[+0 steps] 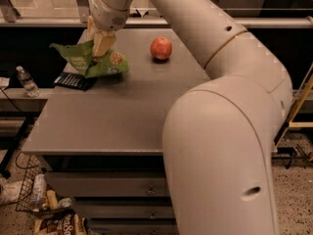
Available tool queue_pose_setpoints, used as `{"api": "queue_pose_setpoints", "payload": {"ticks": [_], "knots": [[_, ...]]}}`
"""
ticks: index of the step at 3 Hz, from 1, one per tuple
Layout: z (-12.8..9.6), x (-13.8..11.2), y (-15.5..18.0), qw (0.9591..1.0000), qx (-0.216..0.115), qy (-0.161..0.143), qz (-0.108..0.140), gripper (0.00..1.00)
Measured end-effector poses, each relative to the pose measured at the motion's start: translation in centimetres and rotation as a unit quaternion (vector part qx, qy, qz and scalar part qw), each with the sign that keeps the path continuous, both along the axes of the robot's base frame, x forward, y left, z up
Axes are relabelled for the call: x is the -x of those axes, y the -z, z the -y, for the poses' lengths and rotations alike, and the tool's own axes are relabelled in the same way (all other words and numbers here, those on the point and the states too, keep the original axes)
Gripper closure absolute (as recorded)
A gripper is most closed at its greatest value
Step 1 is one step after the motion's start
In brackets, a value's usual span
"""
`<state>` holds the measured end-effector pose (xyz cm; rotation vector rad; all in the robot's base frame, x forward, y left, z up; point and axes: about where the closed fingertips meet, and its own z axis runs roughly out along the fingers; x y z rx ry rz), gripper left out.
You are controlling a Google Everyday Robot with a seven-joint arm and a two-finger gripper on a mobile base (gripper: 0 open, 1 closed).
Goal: Move green rice chip bag near rxbar blueberry
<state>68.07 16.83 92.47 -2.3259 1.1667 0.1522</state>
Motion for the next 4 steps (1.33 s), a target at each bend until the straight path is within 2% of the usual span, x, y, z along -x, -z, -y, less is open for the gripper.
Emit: {"api": "queue_pose_setpoints", "payload": {"ticks": [1,2,4], "knots": [[-0.94,-0.80,0.51,0.9999,0.008,-0.004,0.008,1.00],[-1.19,-0.85,0.78,0.9999,0.008,-0.005,0.007,0.82],[-1.65,-0.93,1.33,0.9999,0.008,-0.006,0.004,0.37]]}}
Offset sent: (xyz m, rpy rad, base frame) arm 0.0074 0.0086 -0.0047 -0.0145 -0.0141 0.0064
